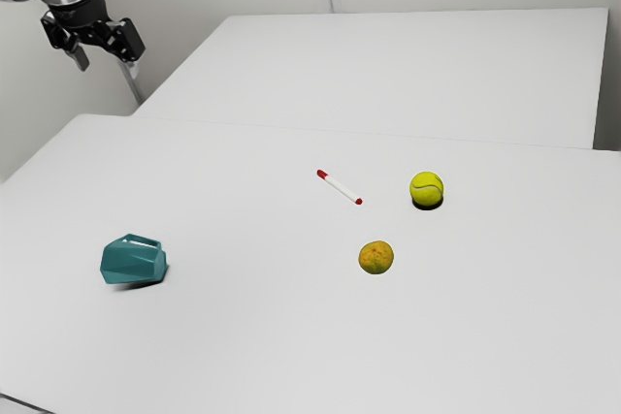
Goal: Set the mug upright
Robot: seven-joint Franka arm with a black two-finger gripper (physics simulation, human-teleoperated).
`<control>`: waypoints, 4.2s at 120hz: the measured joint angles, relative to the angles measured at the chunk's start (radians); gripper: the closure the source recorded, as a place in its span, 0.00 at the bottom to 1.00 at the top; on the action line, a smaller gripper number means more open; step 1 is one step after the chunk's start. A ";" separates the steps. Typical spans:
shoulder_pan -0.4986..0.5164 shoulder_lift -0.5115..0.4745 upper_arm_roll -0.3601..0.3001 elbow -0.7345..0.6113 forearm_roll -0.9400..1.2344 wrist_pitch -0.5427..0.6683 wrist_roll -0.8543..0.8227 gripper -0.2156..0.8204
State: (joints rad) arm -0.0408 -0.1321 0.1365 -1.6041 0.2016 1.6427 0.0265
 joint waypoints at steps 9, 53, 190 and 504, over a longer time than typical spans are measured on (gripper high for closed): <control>0.002 0.005 0.005 0.000 0.000 0.009 0.000 0.21; 0.219 0.036 0.006 -0.127 -0.134 0.021 -0.003 0.21; 0.635 0.592 0.000 -0.156 -0.803 -0.105 0.176 0.21; 0.201 0.377 -0.236 -0.377 -0.257 0.539 -0.279 0.69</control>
State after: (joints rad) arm 0.1599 0.2447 -0.0997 -1.9810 -0.0550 2.1818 -0.2521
